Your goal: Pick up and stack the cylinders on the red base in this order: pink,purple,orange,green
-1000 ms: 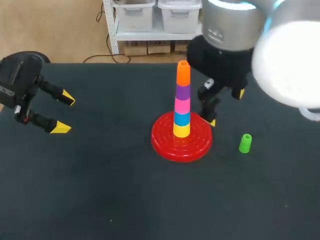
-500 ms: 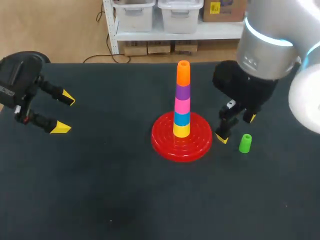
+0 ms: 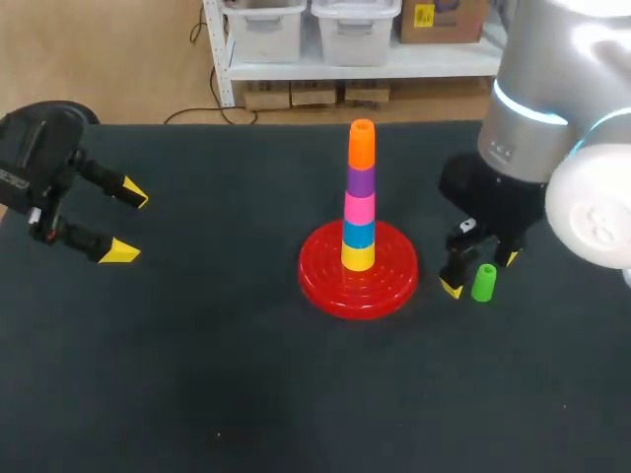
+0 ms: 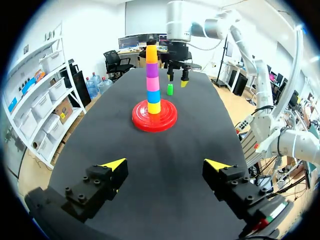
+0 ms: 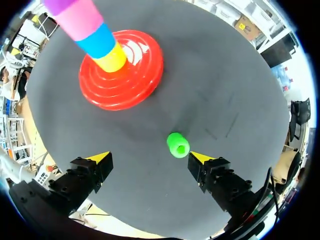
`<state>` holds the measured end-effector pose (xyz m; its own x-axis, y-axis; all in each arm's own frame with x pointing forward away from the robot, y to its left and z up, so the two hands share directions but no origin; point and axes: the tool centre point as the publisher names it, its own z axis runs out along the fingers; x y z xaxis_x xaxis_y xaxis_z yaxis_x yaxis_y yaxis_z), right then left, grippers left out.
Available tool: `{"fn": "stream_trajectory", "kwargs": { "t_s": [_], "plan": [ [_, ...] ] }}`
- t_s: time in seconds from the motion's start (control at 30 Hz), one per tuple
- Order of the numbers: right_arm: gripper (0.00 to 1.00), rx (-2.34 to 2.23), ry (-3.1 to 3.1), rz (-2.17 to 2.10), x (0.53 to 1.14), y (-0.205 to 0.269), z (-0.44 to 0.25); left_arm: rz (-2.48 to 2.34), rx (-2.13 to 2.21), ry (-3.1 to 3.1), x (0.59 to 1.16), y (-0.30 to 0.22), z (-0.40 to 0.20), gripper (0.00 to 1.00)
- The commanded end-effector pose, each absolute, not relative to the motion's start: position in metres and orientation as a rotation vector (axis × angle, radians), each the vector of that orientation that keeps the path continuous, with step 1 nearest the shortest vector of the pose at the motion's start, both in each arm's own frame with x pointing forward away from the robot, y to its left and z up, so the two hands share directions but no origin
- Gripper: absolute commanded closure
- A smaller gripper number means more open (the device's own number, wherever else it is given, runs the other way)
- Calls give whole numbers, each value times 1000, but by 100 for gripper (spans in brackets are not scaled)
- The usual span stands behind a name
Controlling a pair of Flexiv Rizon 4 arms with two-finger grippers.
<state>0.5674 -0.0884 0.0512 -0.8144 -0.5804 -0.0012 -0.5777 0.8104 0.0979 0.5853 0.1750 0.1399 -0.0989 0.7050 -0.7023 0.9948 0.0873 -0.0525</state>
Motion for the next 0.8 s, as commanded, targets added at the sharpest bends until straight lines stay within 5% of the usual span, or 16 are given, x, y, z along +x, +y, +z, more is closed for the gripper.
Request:
{"fn": "stream_trajectory", "kwargs": {
  "t_s": [0.03,0.8],
  "plan": [
    [0,934,-2970,-150,575,-95,44,-743,1669,1858,586,176,140,0],
    [0,907,-2916,-148,597,-105,18,-743,1669,1858,586,176,140,0]
  ]
}}
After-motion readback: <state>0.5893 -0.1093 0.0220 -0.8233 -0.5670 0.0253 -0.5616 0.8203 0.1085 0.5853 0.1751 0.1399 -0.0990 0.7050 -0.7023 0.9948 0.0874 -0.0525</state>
